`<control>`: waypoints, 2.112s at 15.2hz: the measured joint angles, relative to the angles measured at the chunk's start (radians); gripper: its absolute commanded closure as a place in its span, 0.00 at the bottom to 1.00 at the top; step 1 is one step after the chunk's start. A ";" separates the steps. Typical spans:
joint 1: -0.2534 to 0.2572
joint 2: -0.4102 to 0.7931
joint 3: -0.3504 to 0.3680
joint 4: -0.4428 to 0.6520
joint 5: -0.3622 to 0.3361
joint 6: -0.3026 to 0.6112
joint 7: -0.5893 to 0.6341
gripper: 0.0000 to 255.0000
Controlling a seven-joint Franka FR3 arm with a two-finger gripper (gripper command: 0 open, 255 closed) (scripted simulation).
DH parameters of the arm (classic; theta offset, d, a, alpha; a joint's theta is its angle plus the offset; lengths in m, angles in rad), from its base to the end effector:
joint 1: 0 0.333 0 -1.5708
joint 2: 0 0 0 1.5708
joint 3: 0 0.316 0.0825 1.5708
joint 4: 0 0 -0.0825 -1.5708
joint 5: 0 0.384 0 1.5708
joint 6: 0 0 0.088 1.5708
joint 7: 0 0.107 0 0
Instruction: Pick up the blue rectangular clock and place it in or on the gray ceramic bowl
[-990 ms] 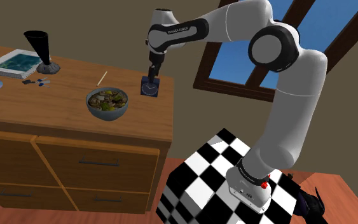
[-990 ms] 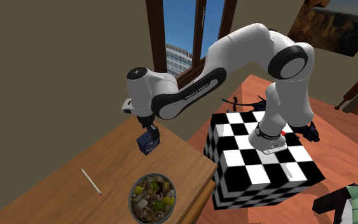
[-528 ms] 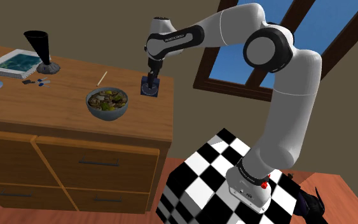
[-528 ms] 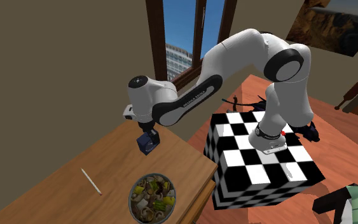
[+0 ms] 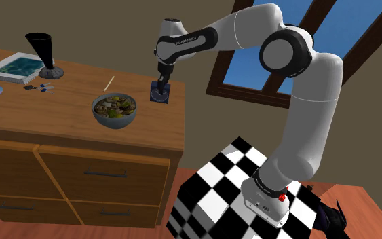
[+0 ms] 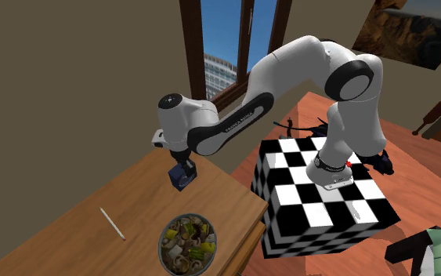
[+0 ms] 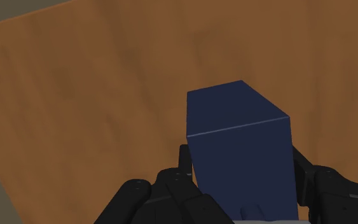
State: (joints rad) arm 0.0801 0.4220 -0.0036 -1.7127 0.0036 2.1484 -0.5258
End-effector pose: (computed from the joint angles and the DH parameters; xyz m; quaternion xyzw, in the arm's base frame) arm 0.6608 0.0510 0.3462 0.9552 0.2958 0.0069 0.0008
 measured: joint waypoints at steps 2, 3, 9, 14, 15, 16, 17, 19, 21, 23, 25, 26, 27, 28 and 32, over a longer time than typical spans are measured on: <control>0.000 0.000 0.000 0.000 0.000 0.000 0.000 1.00; 0.000 0.000 0.000 0.000 0.000 0.000 0.000 1.00; 0.001 -0.002 0.001 0.004 0.000 -0.006 0.000 1.00; 0.000 -0.027 0.000 0.027 0.000 -0.054 0.000 1.00; -0.001 -0.033 -0.001 0.032 0.000 -0.066 -0.001 1.00; 0.000 -0.037 0.000 0.040 0.000 -0.078 0.001 1.00; 0.001 -0.039 0.000 0.051 0.000 -0.090 0.002 1.00; 0.000 -0.048 0.000 0.067 0.000 -0.115 0.001 1.00; 0.000 -0.058 0.000 0.079 0.000 -0.138 0.000 1.00; 0.000 -0.064 0.000 0.098 -0.001 -0.162 0.001 1.00; 0.000 -0.071 0.000 0.115 -0.001 -0.186 0.000 1.00; -0.001 -0.072 -0.001 0.127 0.000 -0.200 -0.001 1.00; 0.000 -0.075 0.000 0.134 -0.001 -0.209 0.000 1.00; -0.001 -0.077 -0.001 0.146 0.000 -0.223 -0.001 1.00; 0.000 -0.086 0.000 0.187 -0.001 -0.273 0.001 1.00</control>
State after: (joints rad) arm 0.0804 0.3362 -0.0037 -1.5261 0.0029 1.8756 -0.5247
